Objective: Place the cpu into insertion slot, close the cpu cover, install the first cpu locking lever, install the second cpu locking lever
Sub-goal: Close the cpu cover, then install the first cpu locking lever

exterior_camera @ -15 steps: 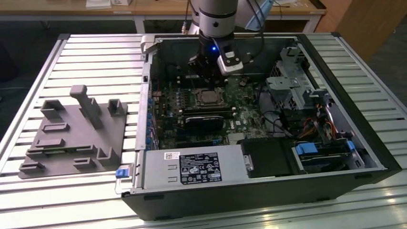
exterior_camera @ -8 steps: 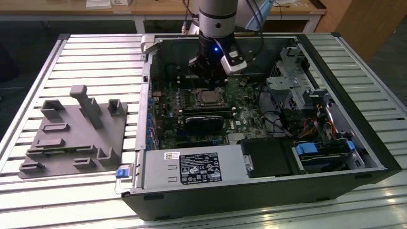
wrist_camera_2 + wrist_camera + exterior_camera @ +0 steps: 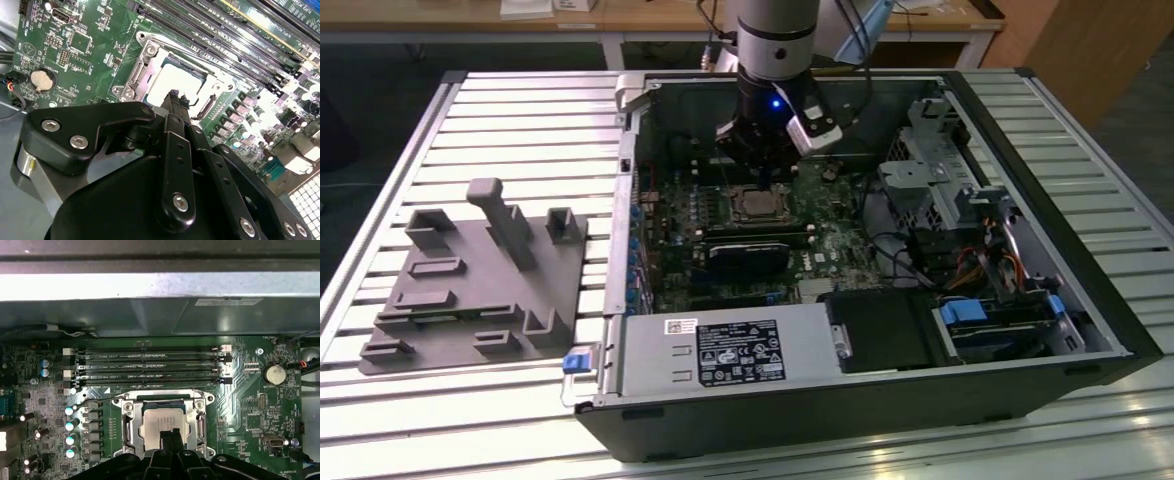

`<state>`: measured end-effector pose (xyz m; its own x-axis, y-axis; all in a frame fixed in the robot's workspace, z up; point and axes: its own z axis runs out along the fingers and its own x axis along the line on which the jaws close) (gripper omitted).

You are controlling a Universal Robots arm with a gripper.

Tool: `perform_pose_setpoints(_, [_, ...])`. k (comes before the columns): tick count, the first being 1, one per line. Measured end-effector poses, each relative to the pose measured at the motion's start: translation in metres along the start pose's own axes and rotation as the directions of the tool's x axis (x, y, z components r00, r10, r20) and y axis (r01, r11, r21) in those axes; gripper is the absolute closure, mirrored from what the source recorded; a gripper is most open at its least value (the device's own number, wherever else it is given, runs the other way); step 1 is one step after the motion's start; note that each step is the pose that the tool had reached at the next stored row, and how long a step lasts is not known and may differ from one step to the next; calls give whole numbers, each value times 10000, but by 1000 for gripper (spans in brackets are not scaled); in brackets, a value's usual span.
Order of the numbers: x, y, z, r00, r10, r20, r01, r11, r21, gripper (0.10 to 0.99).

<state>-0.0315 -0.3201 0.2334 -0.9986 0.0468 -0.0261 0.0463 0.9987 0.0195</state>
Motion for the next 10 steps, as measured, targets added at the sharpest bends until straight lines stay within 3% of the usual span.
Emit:
perform_pose_setpoints(4, [0,0,1,9994,355,7,-355,9994,11,980])
perform_pose_setpoints(10, [0,0,1,9994,360,7,-360,9994,10,980])
